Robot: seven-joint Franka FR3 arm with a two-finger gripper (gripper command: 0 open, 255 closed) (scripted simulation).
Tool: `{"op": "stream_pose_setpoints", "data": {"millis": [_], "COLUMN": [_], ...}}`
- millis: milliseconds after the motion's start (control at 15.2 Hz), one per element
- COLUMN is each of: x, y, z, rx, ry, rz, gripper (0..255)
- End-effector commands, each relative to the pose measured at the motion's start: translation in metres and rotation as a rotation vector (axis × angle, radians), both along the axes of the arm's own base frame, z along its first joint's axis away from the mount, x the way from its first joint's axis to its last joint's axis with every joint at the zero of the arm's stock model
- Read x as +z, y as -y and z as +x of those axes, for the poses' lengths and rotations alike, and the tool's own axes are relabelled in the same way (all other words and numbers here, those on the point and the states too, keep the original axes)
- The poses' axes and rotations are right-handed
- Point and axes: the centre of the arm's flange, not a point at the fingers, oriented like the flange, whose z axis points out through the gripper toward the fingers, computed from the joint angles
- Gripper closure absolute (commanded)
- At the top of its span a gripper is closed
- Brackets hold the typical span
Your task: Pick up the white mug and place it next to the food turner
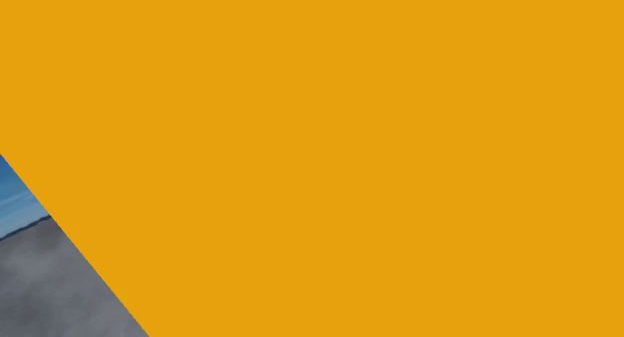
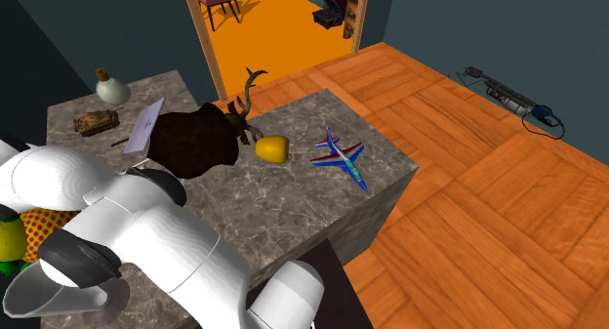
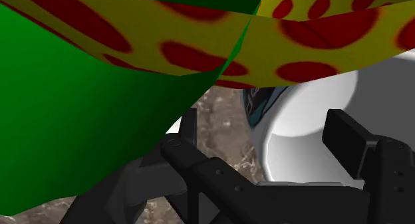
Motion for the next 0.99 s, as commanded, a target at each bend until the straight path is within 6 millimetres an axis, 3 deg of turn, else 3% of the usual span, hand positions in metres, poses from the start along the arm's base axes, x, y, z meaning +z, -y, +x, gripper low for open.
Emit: {"op": "stream_pose_setpoints", "data": {"millis": [0,132,396,924], "x": [0.000,0.000,0.050,0.049], "y": [0.000,0.000,0.003,0.003], "z": [0.000,0.000,-0.004,-0.004], "rx": [0.000,0.000,0.000,0.000], "ry": [0.000,0.000,0.000,0.000], "rz": [0.000,0.000,0.000,0.000], "gripper": [0,0,0,0]}}
